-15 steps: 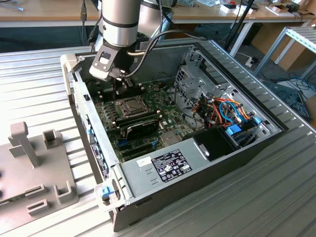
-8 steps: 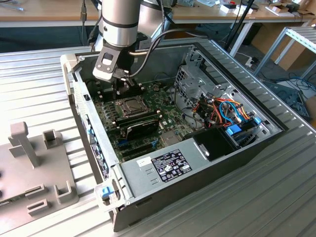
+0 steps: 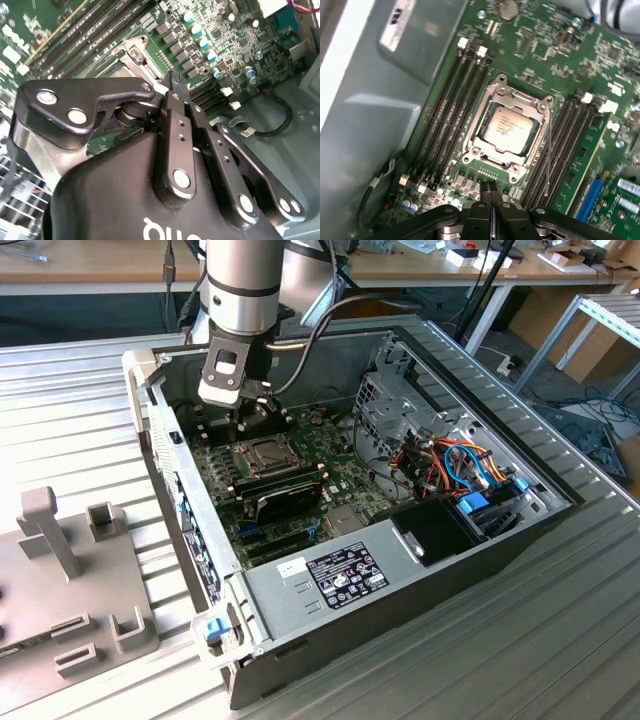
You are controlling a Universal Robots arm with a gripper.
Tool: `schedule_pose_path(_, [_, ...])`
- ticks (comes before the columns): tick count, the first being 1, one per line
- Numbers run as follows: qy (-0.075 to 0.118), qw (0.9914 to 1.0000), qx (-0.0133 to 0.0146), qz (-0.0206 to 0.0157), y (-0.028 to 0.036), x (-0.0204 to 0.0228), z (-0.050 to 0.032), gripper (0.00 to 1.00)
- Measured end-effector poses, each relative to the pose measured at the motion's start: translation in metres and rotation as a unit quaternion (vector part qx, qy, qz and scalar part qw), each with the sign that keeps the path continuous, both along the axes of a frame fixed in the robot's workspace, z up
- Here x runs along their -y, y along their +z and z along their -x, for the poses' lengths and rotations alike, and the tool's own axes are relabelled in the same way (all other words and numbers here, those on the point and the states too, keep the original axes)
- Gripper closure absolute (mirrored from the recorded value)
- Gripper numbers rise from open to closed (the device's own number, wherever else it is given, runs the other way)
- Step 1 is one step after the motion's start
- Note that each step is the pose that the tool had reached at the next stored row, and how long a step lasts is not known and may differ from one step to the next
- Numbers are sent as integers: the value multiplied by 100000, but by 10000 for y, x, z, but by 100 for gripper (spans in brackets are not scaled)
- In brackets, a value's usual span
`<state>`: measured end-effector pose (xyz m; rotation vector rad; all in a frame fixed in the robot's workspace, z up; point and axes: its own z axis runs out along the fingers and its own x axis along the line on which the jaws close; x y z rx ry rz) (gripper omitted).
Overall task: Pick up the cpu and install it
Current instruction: 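Install the first cpu locking lever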
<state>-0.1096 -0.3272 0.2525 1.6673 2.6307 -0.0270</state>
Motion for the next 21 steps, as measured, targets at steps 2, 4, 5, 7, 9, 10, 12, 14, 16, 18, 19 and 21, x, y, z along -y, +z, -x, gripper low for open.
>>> schedule_pose_path(2, [2432,99970,-3,-26,0,0,0,89])
schedule_pose_path(4, [4250,99910,0,-50,0,0,0,89])
schedule_pose_path(5, [5123,99869,-2,-59,0,0,0,89])
schedule_pose_path(7, [7812,99694,2,-97,-1,0,0,89])
schedule_pose_path(9, [9707,99528,0,-131,-1,0,0,89])
schedule_pose_path(10, [11856,99294,10,-231,-1,0,1,89])
schedule_pose_path(12, [14928,98879,29,-393,-2,0,0,89])
schedule_pose_path(14, [17441,98466,29,-483,-3,0,0,89])
schedule_pose_path(16, [19518,98075,33,-550,-3,0,0,89])
schedule_pose_path(18, [22128,97519,35,-628,-4,0,0,89])
schedule_pose_path(19, [23038,97308,33,-653,-4,0,0,89])
schedule_pose_path(21, [25941,96574,37,-734,-5,0,0,89])
